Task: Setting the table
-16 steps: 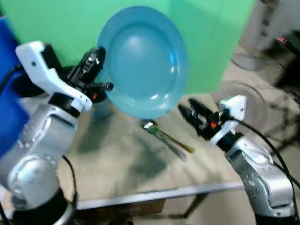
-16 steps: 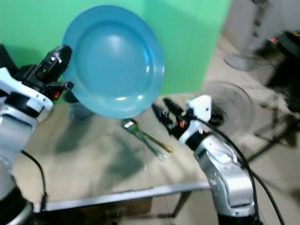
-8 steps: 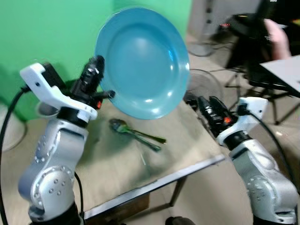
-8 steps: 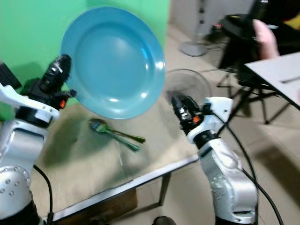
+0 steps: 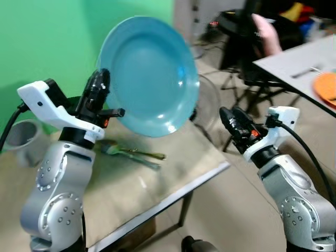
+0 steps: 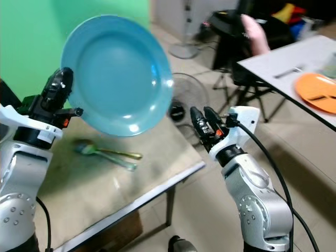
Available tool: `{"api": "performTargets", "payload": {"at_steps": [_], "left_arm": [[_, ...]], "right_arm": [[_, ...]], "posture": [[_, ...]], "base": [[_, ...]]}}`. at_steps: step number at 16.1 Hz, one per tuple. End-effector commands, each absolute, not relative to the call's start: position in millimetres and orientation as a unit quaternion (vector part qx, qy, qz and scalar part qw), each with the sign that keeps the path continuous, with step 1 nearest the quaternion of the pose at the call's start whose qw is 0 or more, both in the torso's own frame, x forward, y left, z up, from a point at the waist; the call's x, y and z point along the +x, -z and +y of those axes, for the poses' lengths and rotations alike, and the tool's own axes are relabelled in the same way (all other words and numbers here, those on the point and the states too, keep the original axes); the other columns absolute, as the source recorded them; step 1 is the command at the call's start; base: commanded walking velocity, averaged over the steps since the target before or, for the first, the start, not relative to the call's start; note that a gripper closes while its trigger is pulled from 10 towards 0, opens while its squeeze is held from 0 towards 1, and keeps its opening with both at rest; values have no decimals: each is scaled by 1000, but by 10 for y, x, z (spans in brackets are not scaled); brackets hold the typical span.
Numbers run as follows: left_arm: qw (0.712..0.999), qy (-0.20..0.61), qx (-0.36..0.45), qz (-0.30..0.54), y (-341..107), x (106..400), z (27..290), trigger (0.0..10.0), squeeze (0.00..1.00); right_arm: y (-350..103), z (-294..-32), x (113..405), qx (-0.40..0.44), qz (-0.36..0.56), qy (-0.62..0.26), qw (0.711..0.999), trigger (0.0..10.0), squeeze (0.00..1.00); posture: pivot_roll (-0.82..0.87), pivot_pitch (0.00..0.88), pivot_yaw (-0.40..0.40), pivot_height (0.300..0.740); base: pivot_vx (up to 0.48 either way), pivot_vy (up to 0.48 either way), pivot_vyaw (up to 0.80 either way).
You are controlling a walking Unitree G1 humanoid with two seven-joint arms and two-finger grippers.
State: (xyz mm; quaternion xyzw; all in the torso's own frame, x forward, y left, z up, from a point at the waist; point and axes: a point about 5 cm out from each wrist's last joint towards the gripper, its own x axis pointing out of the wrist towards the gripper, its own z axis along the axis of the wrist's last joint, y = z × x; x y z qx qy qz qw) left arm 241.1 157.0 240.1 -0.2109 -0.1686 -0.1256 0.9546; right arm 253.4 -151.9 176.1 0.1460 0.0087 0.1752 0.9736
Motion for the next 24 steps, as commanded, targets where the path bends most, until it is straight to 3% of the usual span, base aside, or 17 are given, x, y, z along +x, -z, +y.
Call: {"api": "performTargets", "payload": {"at_steps": [1, 4, 13, 16, 24], "left_arm": [[958, 129, -179, -185, -2430, 2388, 1526, 10000, 0], [971, 132, -122, -155, -2326, 2405, 1487, 10000, 0], [958, 124, -192, -171, -2354, 2418, 1455, 10000, 0], [972, 118, -141, -147, -2240, 2396, 1500, 10000, 0], [974, 133, -122, -141, -2188, 2389, 1470, 10000, 0]], "right_arm": [[-1848, -1485, 2528, 126, -4, -183, 975, 10000, 0], [-1851, -1496, 2528, 117, -4, -179, 977, 10000, 0], [-1843, -1557, 2513, 136, -3, -154, 979, 10000, 0], [-1861, -1567, 2513, 137, -8, -160, 978, 10000, 0], [-1847, -1573, 2493, 124, -3, -157, 980, 10000, 0]], "posture": [[-73, 0, 21, 740], [-80, 0, 30, 740], [-93, 0, 45, 740], [-94, 0, 43, 740], [-101, 0, 46, 740]], "base": [[0, 0, -781], [0, 0, -785], [0, 0, -789], [0, 0, -800], [0, 0, -800]]}}
